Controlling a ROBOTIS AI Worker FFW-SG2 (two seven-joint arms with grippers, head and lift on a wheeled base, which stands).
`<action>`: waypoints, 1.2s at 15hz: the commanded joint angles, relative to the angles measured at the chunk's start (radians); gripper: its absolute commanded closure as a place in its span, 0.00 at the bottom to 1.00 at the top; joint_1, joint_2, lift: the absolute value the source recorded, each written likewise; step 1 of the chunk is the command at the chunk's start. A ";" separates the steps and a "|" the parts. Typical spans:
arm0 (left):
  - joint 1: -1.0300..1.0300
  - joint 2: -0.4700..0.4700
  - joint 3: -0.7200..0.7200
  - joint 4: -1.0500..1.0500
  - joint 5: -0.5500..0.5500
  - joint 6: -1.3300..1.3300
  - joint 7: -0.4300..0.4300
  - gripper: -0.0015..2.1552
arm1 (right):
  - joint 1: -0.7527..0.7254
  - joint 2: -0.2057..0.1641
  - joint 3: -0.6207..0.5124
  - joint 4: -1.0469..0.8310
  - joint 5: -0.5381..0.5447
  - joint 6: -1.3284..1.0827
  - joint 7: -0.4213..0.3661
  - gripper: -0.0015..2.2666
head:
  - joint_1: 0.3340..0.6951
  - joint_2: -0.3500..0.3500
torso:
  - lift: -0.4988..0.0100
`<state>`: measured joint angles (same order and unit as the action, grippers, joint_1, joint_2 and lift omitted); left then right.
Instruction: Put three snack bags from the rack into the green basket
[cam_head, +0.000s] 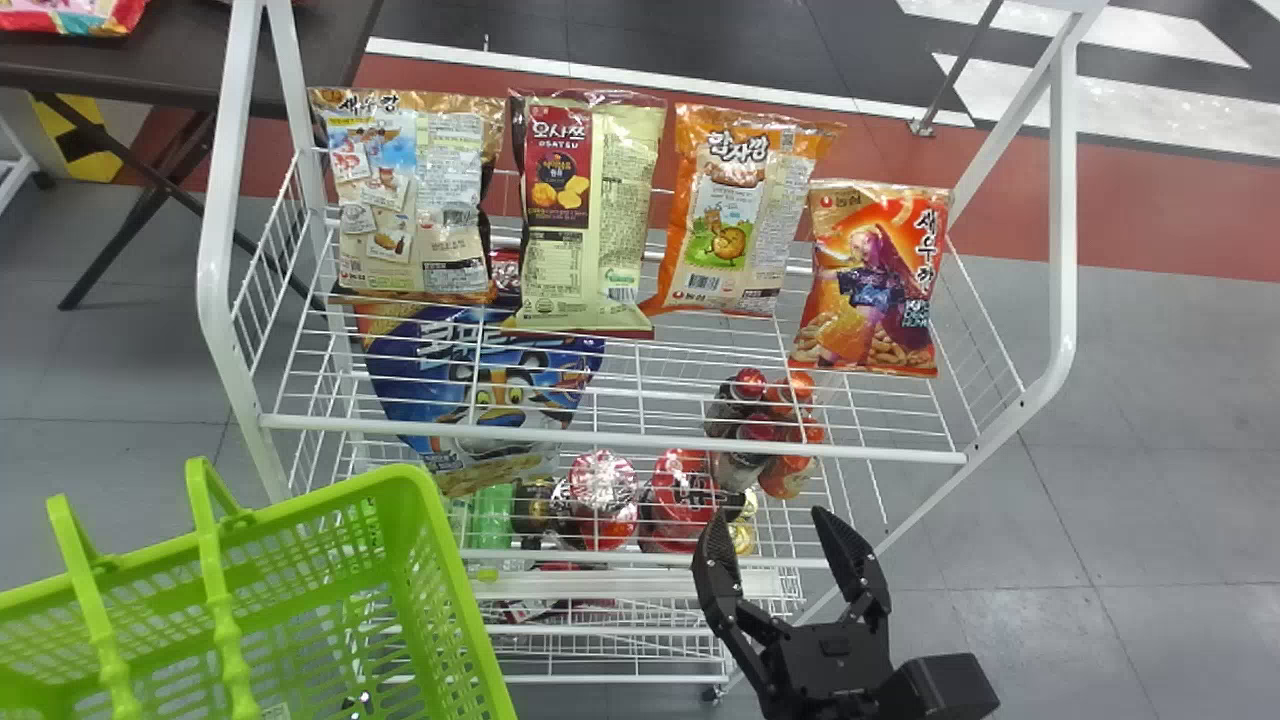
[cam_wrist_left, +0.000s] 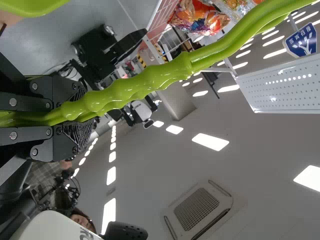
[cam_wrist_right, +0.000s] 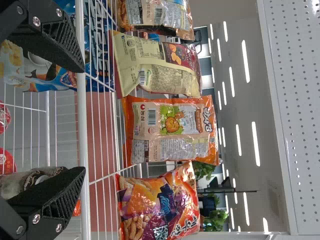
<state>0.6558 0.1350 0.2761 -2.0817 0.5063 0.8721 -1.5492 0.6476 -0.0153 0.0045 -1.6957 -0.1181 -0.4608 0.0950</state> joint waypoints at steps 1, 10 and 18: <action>0.001 -0.002 0.000 -0.001 0.001 0.002 0.000 1.00 | 0.001 0.000 0.000 -0.002 0.000 0.000 0.000 0.05 | 1.00 0.17 | 0.98; 0.002 -0.002 -0.003 -0.001 0.001 -0.001 0.001 1.00 | 0.003 -0.002 0.000 -0.004 0.000 0.000 0.000 0.06 | 1.00 0.17 | 0.98; 0.002 0.005 -0.014 -0.011 -0.002 0.002 0.003 1.00 | -0.149 0.000 0.087 -0.032 0.048 0.156 -0.020 0.05 | 1.00 0.25 | 0.98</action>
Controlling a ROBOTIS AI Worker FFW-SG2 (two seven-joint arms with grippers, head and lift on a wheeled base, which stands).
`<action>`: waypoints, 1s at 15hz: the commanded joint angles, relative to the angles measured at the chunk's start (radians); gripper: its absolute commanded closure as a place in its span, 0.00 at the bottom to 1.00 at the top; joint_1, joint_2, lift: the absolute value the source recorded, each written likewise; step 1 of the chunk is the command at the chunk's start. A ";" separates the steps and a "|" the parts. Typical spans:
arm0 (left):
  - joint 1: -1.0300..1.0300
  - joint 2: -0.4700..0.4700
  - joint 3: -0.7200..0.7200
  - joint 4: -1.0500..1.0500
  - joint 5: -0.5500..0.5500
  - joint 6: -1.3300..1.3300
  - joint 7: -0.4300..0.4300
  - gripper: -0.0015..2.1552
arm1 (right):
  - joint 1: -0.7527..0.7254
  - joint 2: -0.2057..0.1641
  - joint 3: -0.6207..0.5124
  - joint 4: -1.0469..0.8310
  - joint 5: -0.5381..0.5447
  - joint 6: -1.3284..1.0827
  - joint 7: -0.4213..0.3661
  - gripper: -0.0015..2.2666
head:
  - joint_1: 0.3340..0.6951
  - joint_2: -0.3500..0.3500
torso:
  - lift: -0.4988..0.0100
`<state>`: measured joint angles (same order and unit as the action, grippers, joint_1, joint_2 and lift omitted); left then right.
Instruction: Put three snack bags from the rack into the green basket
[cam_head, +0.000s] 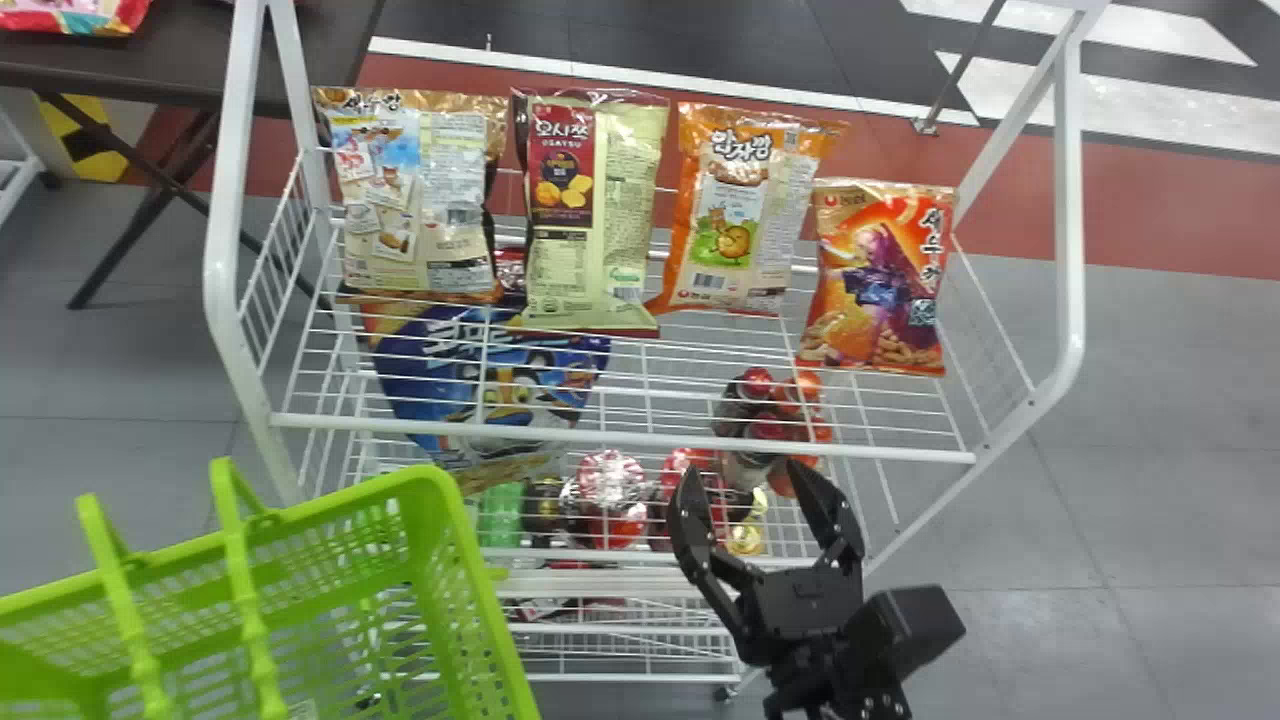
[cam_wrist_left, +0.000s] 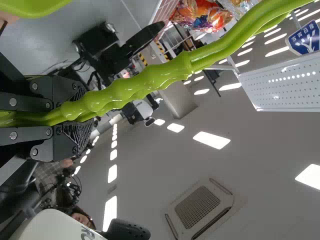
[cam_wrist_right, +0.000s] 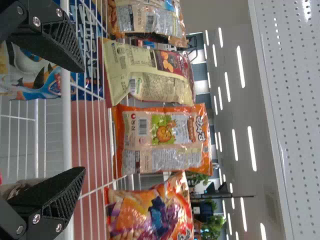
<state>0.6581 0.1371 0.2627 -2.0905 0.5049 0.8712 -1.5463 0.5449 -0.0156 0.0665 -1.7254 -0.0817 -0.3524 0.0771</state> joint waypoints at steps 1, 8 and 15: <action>0.000 0.004 0.000 -0.003 0.000 0.002 0.000 1.00 | -0.076 -0.001 0.045 -0.003 0.013 0.076 -0.014 0.05 | 1.00 0.28 | 0.98; 0.000 0.006 -0.020 -0.005 -0.012 -0.001 0.000 1.00 | -0.367 0.003 0.222 0.049 0.057 0.376 -0.089 0.05 | 1.00 0.52 | 0.98; -0.002 0.015 -0.036 0.000 -0.031 0.006 0.003 1.00 | -0.678 0.017 0.329 0.342 0.031 0.346 -0.158 0.05 | 1.00 0.66 | 0.98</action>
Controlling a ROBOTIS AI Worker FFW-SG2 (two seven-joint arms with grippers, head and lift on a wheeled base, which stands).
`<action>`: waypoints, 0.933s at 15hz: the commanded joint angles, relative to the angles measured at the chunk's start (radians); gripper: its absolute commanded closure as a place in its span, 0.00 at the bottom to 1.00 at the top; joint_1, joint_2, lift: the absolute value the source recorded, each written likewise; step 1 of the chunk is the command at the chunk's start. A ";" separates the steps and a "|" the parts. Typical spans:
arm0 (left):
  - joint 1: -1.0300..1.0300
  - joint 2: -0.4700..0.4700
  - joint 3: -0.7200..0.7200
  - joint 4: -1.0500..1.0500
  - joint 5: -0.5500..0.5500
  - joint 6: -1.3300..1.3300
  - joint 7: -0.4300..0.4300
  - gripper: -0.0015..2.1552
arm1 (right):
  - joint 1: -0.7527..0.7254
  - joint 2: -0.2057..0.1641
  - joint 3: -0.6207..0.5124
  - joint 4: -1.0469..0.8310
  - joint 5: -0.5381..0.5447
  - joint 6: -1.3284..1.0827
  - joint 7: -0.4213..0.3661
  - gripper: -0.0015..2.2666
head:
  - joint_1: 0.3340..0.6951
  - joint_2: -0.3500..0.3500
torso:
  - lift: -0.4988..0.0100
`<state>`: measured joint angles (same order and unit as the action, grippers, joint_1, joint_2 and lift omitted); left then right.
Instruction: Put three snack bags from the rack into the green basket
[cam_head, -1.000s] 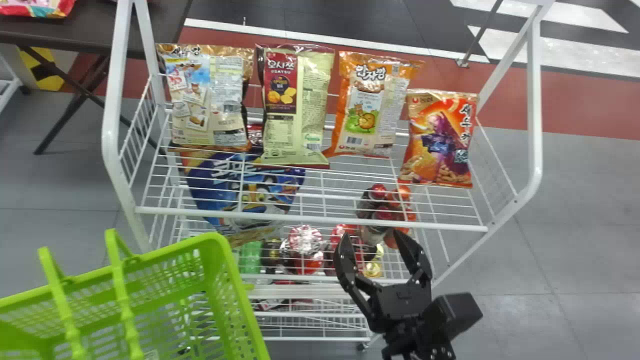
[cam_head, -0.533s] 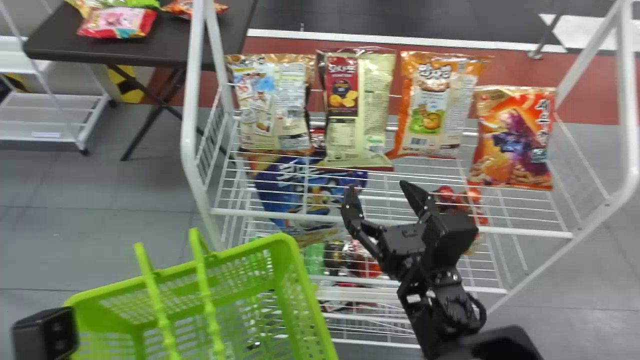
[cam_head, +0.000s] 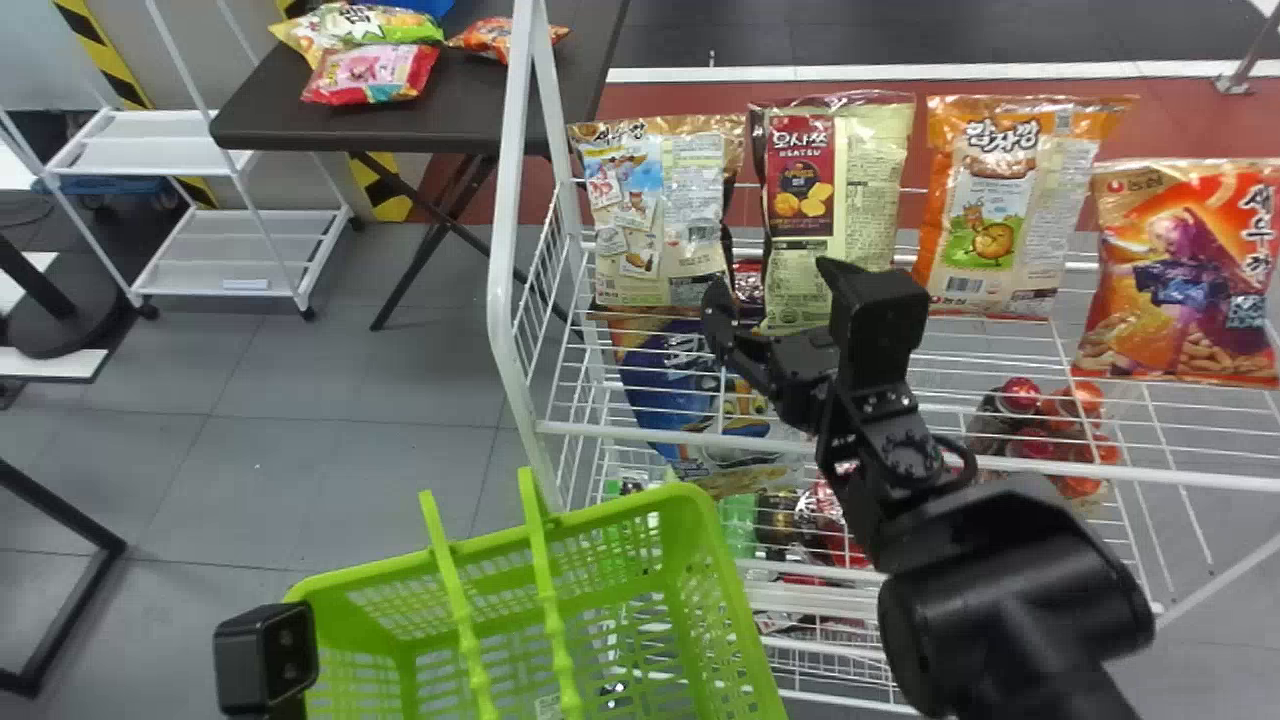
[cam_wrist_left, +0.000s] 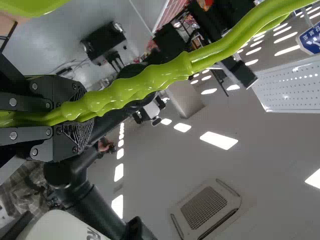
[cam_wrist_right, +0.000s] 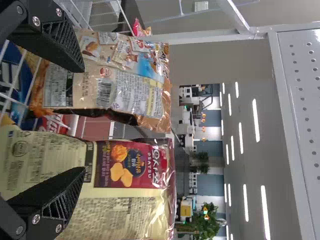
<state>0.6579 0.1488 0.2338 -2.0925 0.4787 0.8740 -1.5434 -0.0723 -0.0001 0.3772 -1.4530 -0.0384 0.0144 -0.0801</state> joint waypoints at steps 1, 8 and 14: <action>-0.004 0.005 -0.013 -0.001 -0.006 0.012 0.002 1.00 | -0.101 0.001 0.028 0.112 -0.024 -0.033 -0.001 0.05 | 1.00 0.67 | 0.98; -0.004 0.009 -0.018 -0.004 -0.009 0.021 0.002 1.00 | -0.288 0.001 0.137 0.299 -0.118 -0.055 0.086 0.04 | 1.00 0.74 | 0.98; -0.008 0.008 -0.021 -0.003 -0.009 0.021 0.002 1.00 | -0.429 0.001 0.149 0.551 -0.109 -0.064 0.146 0.04 | 1.00 0.74 | 0.98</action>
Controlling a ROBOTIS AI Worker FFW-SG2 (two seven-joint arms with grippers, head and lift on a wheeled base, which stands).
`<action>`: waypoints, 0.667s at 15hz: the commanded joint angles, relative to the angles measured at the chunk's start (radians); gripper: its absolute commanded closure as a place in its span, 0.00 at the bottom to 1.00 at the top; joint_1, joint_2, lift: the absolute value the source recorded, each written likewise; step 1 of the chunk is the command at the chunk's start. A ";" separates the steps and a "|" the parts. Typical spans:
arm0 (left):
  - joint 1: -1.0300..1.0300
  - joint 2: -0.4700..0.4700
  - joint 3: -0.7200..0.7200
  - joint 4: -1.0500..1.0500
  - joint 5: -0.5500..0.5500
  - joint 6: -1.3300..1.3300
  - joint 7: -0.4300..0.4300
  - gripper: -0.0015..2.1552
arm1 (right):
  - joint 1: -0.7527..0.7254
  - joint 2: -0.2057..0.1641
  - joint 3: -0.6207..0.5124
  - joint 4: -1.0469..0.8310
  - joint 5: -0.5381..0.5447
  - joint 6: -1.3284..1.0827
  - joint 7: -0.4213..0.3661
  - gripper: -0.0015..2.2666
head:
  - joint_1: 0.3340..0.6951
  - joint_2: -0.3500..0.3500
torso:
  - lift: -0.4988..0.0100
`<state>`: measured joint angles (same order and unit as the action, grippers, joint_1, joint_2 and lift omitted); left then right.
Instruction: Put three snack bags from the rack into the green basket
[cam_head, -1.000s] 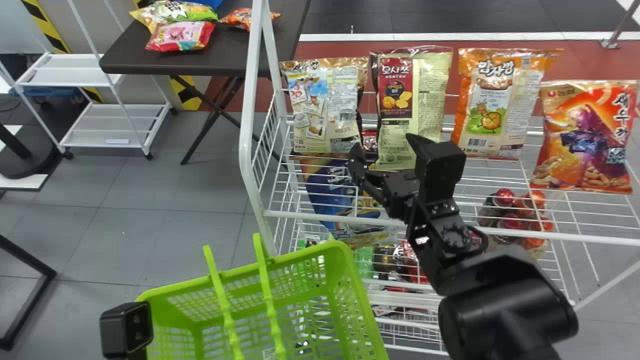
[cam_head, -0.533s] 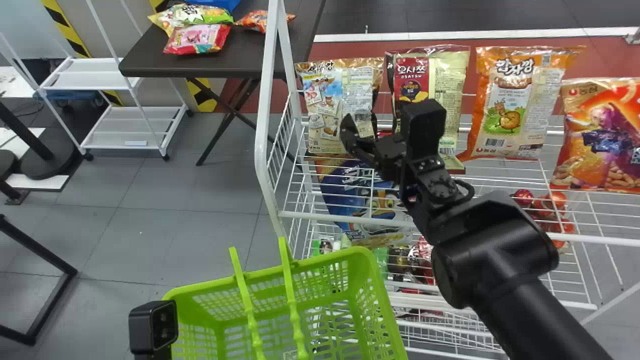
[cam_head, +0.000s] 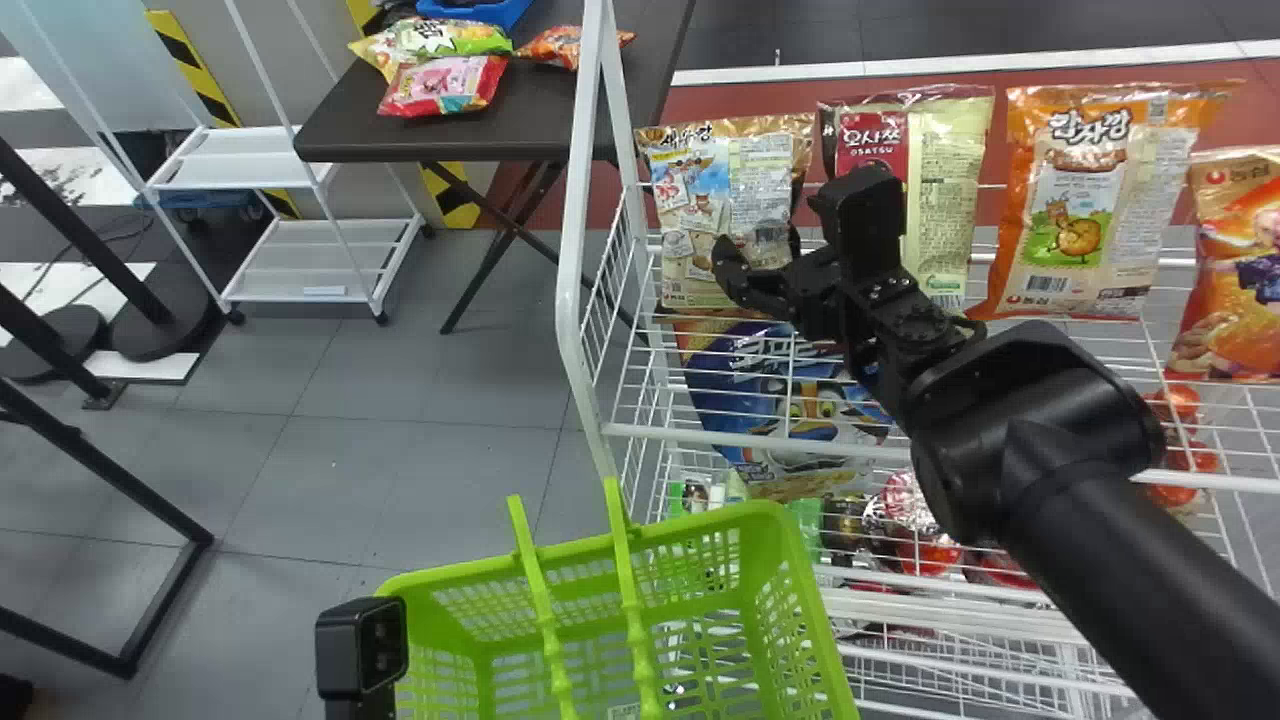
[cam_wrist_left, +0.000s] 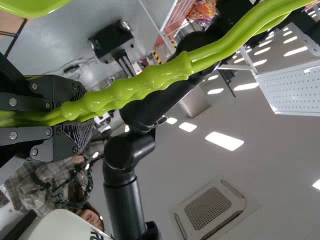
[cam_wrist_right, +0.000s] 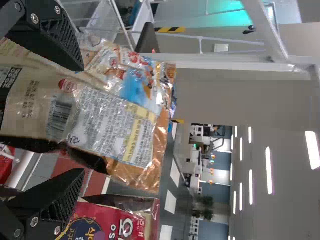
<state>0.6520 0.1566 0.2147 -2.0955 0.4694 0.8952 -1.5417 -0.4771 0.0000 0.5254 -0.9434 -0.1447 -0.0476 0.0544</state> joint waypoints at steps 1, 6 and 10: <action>-0.002 0.000 -0.001 0.000 0.000 0.000 0.000 1.00 | -0.035 0.001 0.001 0.055 -0.007 -0.002 0.028 0.06 | 1.00 0.73 | 0.98; -0.003 0.000 -0.005 0.000 0.000 0.000 0.000 1.00 | -0.044 0.001 -0.015 0.057 -0.015 0.041 0.110 0.73 | 1.00 0.74 | 0.98; -0.003 0.001 -0.001 0.000 0.000 0.000 0.000 1.00 | -0.034 0.001 -0.030 0.020 -0.007 0.102 0.119 0.99 | 1.00 0.73 | 0.98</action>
<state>0.6489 0.1566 0.2114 -2.0954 0.4694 0.8952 -1.5416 -0.5205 0.0000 0.4996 -0.9005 -0.1542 0.0407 0.1724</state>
